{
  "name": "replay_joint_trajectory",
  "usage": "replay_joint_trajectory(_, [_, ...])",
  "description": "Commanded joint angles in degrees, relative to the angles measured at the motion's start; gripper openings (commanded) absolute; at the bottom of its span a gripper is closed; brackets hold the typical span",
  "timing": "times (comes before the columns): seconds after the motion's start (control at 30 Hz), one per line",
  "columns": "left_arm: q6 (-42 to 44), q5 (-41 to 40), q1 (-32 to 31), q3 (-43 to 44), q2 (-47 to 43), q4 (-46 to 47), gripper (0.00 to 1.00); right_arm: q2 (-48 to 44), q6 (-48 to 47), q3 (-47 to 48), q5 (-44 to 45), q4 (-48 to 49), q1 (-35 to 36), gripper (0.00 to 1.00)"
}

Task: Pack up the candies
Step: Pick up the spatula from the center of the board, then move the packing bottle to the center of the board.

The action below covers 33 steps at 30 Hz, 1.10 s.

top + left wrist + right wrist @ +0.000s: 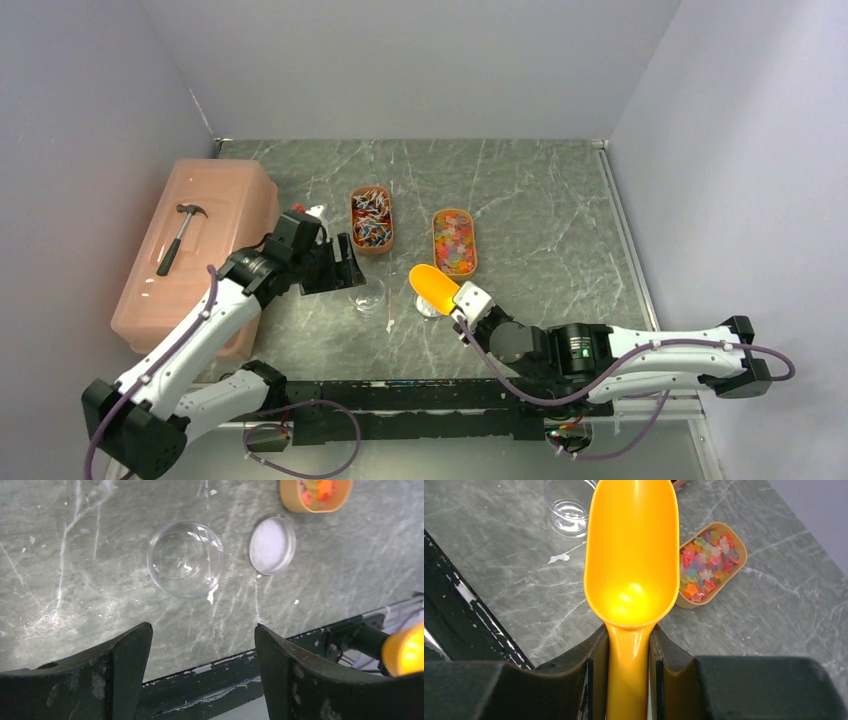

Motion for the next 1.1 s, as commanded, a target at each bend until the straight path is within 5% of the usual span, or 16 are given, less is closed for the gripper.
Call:
replay_joint_trajectory(0.0, [-0.1, -4.0, 0.1, 0.1, 5.1, 2.4, 0.79, -1.9, 6.2, 4.2, 4.3, -1.8, -0.2, 0.00])
replay_joint_trajectory(0.53, [-1.0, -8.7, 0.1, -2.2, 20.9, 11.2, 0.70, -6.1, 11.2, 4.5, 1.4, -4.3, -0.2, 0.00])
replay_joint_trajectory(1.07, [1.3, -2.1, -3.5, -1.5, 29.4, 15.7, 0.48, -8.8, 13.6, 3.6, 1.8, -7.3, -0.2, 0.00])
